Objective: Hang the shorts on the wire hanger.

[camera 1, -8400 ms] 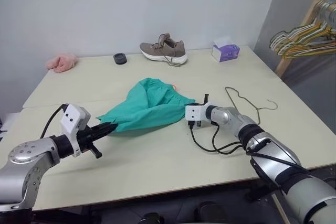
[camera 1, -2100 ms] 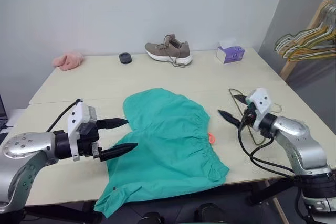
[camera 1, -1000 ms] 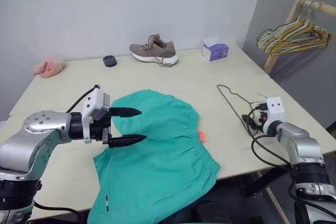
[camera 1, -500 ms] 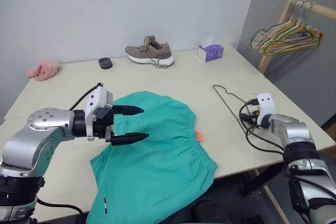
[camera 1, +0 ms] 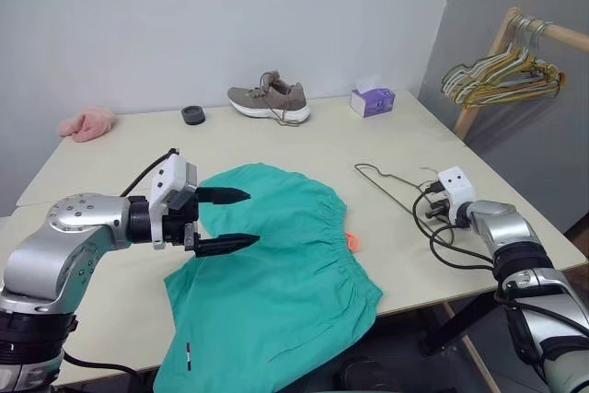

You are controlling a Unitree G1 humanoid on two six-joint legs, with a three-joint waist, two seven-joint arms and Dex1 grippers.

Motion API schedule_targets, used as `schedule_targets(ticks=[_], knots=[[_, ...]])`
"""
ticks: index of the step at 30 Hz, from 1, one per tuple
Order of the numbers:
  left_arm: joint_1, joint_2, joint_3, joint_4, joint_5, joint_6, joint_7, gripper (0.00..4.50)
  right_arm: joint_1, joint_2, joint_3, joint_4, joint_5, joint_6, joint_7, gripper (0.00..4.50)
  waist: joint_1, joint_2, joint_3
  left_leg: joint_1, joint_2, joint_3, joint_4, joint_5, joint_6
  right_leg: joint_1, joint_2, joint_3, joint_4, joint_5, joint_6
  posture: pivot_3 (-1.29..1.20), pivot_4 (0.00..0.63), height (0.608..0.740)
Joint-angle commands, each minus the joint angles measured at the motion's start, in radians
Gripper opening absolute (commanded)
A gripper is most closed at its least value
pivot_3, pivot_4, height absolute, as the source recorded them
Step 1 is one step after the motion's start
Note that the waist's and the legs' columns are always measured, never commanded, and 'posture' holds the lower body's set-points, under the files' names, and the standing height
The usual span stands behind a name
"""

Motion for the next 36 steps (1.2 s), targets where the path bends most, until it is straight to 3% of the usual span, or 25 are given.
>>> schedule_targets(ticks=[1,11,22,36], knots=[[-0.048,-0.009,0.047,0.068,0.026,0.004,0.077,4.5,0.001,-0.006,0.02,-0.075,-0.034,-0.103,0.007,0.01,-0.002,0.004,0.003,-0.001,0.0,0.0,0.0,0.0,0.0,-0.001,0.0,0.0,0.0,0.0,0.0,-0.22,0.0,0.74],[-0.143,-0.034,0.101,0.262,0.054,-0.004,0.177,4.5,0.042,-0.083,0.082,-0.382,-0.124,-0.364,0.071,0.01,-0.007,0.015,0.01,-0.004,0.0,0.0,-0.005,0.0,0.0,-0.007,0.0,0.001,0.001,0.0,0.001,-0.23,0.0,0.74],[-0.14,0.032,0.063,0.288,0.03,0.077,0.011,4.5,0.059,-0.111,0.19,-0.646,-0.174,-0.767,0.191,0.01,-0.01,0.015,0.011,-0.006,0.001,0.0,-0.005,0.0,-0.001,-0.01,0.0,0.0,0.001,0.0,0.001,-0.24,0.0,0.74],[-0.016,0.082,-0.059,0.171,0.091,0.028,-0.152,4.5,0.003,-0.04,0.218,-0.738,-0.169,-0.86,0.243,0.01,-0.007,0.015,0.011,-0.006,0.002,0.0,-0.005,0.0,-0.001,-0.009,0.0,0.0,0.001,-0.001,0.0,-0.25,0.0,0.74]])
